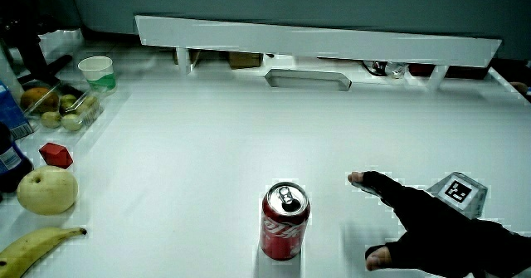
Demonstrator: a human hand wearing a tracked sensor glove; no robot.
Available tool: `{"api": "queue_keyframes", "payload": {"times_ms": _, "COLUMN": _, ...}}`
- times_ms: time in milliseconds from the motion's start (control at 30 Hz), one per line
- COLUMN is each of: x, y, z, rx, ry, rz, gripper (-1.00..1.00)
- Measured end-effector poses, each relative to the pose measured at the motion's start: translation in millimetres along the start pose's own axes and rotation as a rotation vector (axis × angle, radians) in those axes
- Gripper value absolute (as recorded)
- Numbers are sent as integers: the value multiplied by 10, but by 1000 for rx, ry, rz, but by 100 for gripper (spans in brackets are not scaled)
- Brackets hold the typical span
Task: Pick cola
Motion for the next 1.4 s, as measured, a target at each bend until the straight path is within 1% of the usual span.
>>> {"api": "queue_keyframes", "payload": {"times_ms": 33, "x": -30, "y": 27, "z": -4, "rx": 2, "ry": 10, "rz": 9, "gripper": 0}}
{"api": "queue_keyframes", "payload": {"times_ms": 100, "x": -42, "y": 80, "z": -38, "rx": -5, "ry": 5, "rz": 6, "gripper": 0}}
{"api": "queue_keyframes", "payload": {"times_ms": 133, "x": -46, "y": 106, "z": -55, "rx": 0, "ry": 3, "rz": 14, "gripper": 0}}
{"api": "queue_keyframes", "payload": {"times_ms": 167, "x": -71, "y": 128, "z": -58, "rx": -8, "ry": 11, "rz": 12, "gripper": 0}}
{"api": "queue_keyframes", "payload": {"times_ms": 267, "x": -85, "y": 210, "z": -115, "rx": -11, "ry": 8, "rz": 25, "gripper": 0}}
{"api": "queue_keyframes", "payload": {"times_ms": 333, "x": -83, "y": 262, "z": -157, "rx": -31, "ry": 10, "rz": 11, "gripper": 0}}
{"api": "queue_keyframes", "payload": {"times_ms": 367, "x": -96, "y": 286, "z": -168, "rx": -33, "ry": 11, "rz": 20, "gripper": 0}}
{"api": "queue_keyframes", "payload": {"times_ms": 400, "x": -114, "y": 305, "z": -177, "rx": -34, "ry": 19, "rz": 20, "gripper": 0}}
{"api": "queue_keyframes", "payload": {"times_ms": 567, "x": -127, "y": 403, "z": -254, "rx": -37, "ry": 9, "rz": 26, "gripper": 0}}
{"api": "queue_keyframes", "payload": {"times_ms": 733, "x": -149, "y": 492, "z": -329, "rx": -46, "ry": 19, "rz": 29, "gripper": 0}}
{"api": "queue_keyframes", "payload": {"times_ms": 833, "x": -192, "y": 526, "z": -349, "rx": -53, "ry": 26, "rz": 36, "gripper": 0}}
{"api": "queue_keyframes", "payload": {"times_ms": 900, "x": -196, "y": 553, "z": -376, "rx": -51, "ry": 26, "rz": 35, "gripper": 0}}
{"api": "queue_keyframes", "payload": {"times_ms": 1100, "x": -198, "y": 598, "z": -420, "rx": -48, "ry": 55, "rz": 41, "gripper": 0}}
{"api": "queue_keyframes", "payload": {"times_ms": 1200, "x": -195, "y": 615, "z": -437, "rx": -45, "ry": 57, "rz": 45, "gripper": 0}}
{"api": "queue_keyframes", "payload": {"times_ms": 1300, "x": -192, "y": 616, "z": -444, "rx": -32, "ry": 76, "rz": 47, "gripper": 0}}
{"api": "queue_keyframes", "payload": {"times_ms": 1400, "x": -190, "y": 614, "z": -455, "rx": 0, "ry": 83, "rz": 46, "gripper": 0}}
